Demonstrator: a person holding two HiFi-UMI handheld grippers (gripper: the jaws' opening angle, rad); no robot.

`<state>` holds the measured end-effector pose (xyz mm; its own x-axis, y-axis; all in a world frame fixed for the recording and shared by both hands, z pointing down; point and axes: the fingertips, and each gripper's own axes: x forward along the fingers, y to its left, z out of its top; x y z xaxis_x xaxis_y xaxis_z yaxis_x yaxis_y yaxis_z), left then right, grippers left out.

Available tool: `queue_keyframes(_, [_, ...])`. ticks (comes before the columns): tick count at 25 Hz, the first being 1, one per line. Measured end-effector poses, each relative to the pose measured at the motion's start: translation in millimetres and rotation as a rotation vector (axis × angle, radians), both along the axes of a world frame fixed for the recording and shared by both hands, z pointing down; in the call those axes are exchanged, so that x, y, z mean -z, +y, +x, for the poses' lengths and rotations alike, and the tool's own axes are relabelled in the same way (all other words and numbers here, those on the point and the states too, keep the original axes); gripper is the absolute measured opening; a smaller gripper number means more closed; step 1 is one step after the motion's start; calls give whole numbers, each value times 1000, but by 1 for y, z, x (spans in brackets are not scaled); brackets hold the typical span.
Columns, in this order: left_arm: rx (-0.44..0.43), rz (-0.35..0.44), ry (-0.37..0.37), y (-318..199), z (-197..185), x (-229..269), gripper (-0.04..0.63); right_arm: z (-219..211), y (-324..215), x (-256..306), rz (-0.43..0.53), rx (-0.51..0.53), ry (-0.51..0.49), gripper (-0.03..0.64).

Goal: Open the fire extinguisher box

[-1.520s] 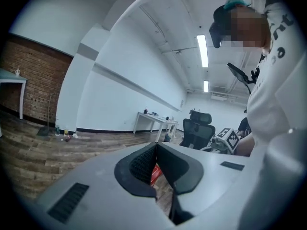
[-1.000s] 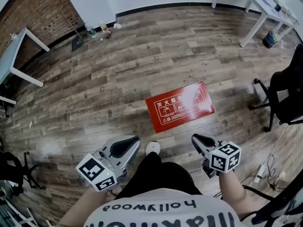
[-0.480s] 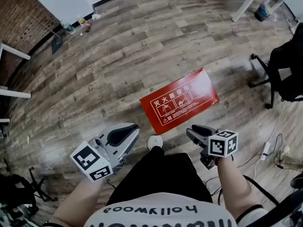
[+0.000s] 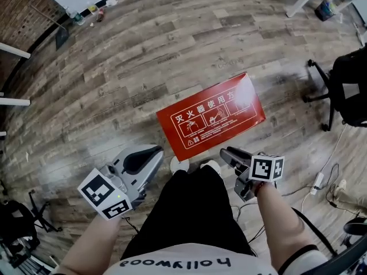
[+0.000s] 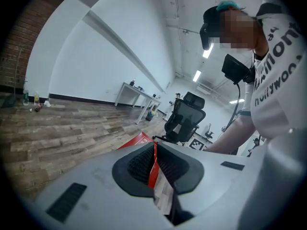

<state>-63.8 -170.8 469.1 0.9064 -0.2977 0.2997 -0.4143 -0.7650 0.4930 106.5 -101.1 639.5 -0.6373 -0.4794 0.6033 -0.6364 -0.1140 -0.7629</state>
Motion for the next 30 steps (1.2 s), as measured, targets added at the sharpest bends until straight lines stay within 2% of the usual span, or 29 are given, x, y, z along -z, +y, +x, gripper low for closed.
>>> queue_keyframes(3, [27, -17, -15, 5, 6, -11, 6, 5, -9, -12, -13, -15, -58, 166])
queue_keyframes(7, [56, -40, -18, 10, 19, -20, 6, 0, -17, -23, -23, 24, -124, 166])
queue_keyframes(10, [72, -46, -13, 12, 28, -21, 6, 0, -25, -26, -27, -1, -183, 167])
queue_keyframes(14, [89, -50, -19, 16, 33, -23, 6, 11, -29, -36, -67, -65, -196, 167])
queue_keyframes(17, [117, -50, -30, 17, 32, -25, 6, 18, -33, -43, -69, -59, -196, 169])
queue_keyframes(21, [136, -52, -45, 21, 31, -27, 6, 5, -42, -31, -9, -68, -359, 169])
queue_keyframes(25, [146, -47, -48, 25, 33, -23, 6, 9, -39, -31, -25, -98, -356, 132])
queue_keyframes(30, [153, -28, -38, 32, 37, -16, 6, 11, -32, -22, -35, -126, -384, 124])
